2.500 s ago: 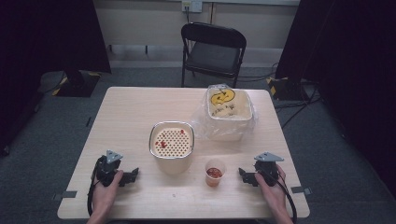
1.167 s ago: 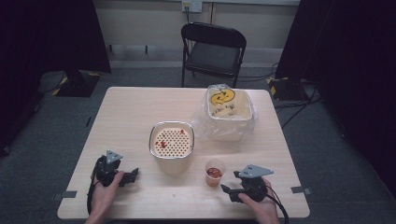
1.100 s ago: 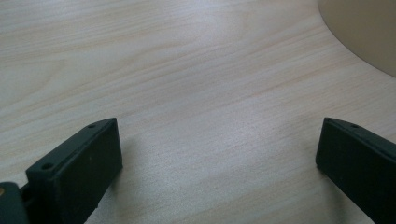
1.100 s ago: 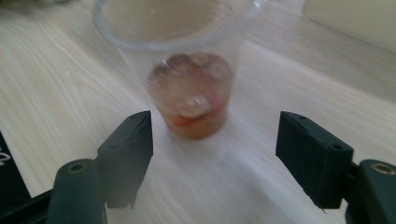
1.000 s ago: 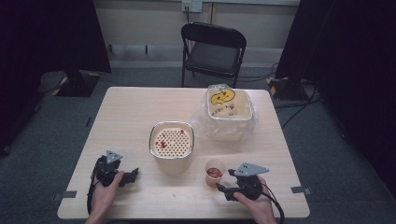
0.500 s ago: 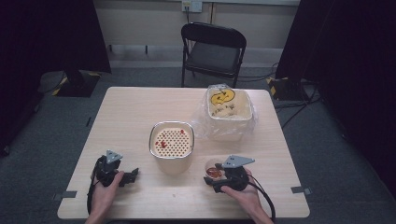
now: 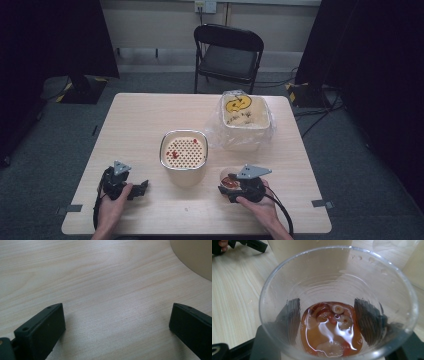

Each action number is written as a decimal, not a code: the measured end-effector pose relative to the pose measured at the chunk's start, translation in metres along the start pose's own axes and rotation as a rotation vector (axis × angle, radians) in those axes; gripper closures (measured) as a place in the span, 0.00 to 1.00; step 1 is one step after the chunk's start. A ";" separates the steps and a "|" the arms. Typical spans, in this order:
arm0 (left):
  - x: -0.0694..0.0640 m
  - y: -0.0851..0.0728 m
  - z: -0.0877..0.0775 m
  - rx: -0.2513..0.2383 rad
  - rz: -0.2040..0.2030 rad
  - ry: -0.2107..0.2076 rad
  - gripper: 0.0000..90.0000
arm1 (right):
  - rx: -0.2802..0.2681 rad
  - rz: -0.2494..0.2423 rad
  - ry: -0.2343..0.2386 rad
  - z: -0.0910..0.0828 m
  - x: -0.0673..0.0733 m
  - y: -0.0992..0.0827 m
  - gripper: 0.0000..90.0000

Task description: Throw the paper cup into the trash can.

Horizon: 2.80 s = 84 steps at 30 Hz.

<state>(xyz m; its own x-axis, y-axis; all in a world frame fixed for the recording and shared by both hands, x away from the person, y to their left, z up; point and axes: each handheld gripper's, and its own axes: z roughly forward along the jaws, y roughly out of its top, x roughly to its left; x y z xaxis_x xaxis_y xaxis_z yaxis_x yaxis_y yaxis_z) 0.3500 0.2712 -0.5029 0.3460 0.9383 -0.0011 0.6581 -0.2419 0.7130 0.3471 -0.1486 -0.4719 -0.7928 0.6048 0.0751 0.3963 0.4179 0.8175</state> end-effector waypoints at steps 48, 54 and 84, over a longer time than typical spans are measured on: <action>0.000 0.000 0.000 0.000 0.000 0.000 0.00 | -0.066 -0.192 -0.143 -0.027 -0.001 0.146 0.46; 0.000 0.000 0.000 -0.001 0.000 0.000 0.00 | -0.007 -0.297 -0.195 -0.013 0.003 0.167 0.46; 0.000 0.000 0.000 -0.001 -0.001 -0.002 0.00 | 0.238 -0.753 -0.417 0.040 0.034 0.202 0.48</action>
<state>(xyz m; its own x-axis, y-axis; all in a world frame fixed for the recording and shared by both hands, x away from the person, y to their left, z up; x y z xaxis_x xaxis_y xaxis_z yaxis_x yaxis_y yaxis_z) 0.3501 0.2711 -0.5030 0.3463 0.9381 -0.0035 0.6578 -0.2402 0.7139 0.4187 -0.0169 -0.3267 -0.6670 0.2908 -0.6859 -0.0397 0.9055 0.4225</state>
